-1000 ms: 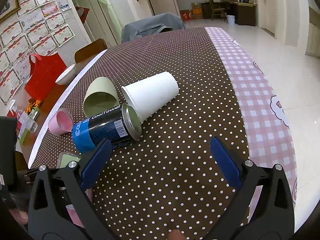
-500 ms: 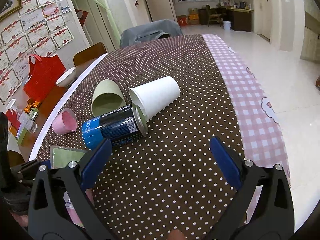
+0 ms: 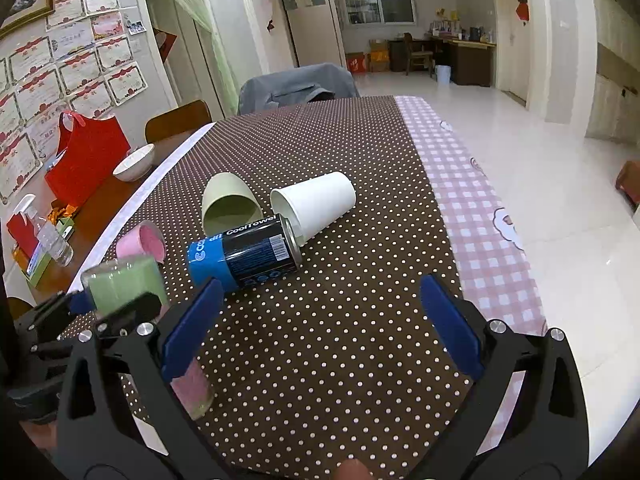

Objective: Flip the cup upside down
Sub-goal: 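Lift the container with the left gripper and turn it green lid up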

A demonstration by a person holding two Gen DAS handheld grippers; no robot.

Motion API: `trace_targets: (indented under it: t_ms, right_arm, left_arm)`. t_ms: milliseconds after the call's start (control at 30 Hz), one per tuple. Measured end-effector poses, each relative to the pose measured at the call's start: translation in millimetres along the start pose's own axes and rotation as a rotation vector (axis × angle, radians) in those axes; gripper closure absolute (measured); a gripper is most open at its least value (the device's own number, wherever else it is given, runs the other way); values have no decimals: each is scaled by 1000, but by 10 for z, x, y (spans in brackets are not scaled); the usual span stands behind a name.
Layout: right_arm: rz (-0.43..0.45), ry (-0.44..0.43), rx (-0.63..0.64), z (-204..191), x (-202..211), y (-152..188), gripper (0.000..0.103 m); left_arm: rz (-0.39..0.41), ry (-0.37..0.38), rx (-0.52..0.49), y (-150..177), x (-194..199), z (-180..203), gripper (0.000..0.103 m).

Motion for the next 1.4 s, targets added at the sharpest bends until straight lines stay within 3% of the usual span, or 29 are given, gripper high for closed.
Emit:
trace_targets:
  t_ms: [133, 433, 967, 1400]
  right_arm:
    - [16, 2, 18, -63, 93, 7, 6]
    - [43, 4, 56, -247, 199, 14, 6]
    - [24, 7, 99, -435, 120, 71, 6]
    - [32, -4, 115, -518, 168, 77, 6]
  left_arm:
    - [81, -16, -6, -1, 94, -26, 35]
    - [348, -60, -45, 35, 408, -74, 35]
    - [405, -106, -46, 371, 83, -140, 35]
    - [420, -121, -92, 626, 221, -60, 33]
Point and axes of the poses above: each gripper's, at about its wrist camera, not at the fingertips, and x roughly against the way its jaws point, z to its right, y to its underside, the point moved 4 cm from there along -x, roughly the way its jaws point, and after that the axes turned 6 degrees about -y, right-handed, at the moved point
